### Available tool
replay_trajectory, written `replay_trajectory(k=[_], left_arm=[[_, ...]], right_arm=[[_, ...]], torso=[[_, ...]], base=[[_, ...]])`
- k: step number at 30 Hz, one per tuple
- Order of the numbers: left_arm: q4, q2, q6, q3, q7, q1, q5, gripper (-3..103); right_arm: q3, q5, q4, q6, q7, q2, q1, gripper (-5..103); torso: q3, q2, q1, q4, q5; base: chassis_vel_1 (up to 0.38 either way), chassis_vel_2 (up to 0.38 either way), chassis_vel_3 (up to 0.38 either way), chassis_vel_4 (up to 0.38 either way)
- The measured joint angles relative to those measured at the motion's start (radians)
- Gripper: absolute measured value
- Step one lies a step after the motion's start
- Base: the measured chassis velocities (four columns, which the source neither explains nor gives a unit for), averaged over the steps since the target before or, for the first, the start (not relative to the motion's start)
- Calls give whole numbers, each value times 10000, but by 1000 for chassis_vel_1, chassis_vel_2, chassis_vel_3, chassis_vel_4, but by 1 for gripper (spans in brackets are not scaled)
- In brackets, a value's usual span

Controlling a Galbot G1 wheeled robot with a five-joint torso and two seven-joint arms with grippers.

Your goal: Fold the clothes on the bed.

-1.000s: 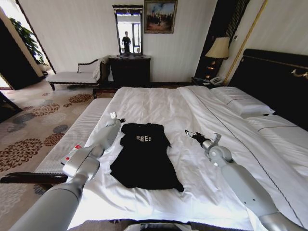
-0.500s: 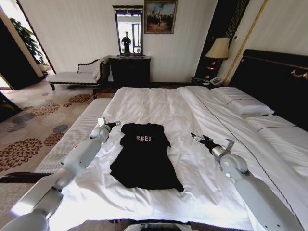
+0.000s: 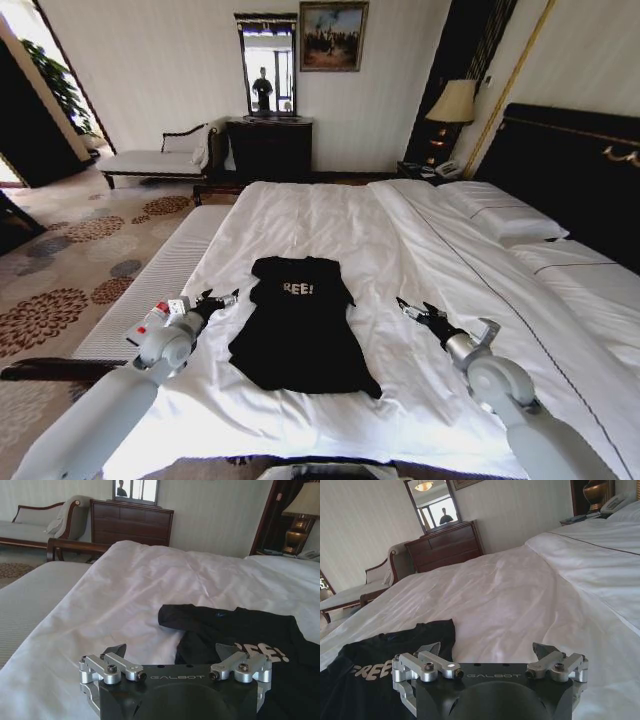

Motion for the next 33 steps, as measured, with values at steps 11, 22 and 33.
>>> replay_trajectory(k=[11,22,33], left_arm=[[-1224,-2150,-348,-1885,772,3282,1427,100],[-2364,-3626,-548,-3253,1250,6012,2254,100],[-2694,-3701,-595,-2719,1030,5993,2594,100]], right_arm=[[623,1399,1713,-687,401,1212,-2277,100],[334,4418,1754,-3263,1521,2053,-2882,100],[15,3437,764,-3351,977,2345,-3103,100]], torso=[[2,-1,2,0,-1],[2,-2,4,5,1],[3,-3,3,1,0]], base=[[0,0,0,0],[0,0,0,0],[0,0,0,0]])
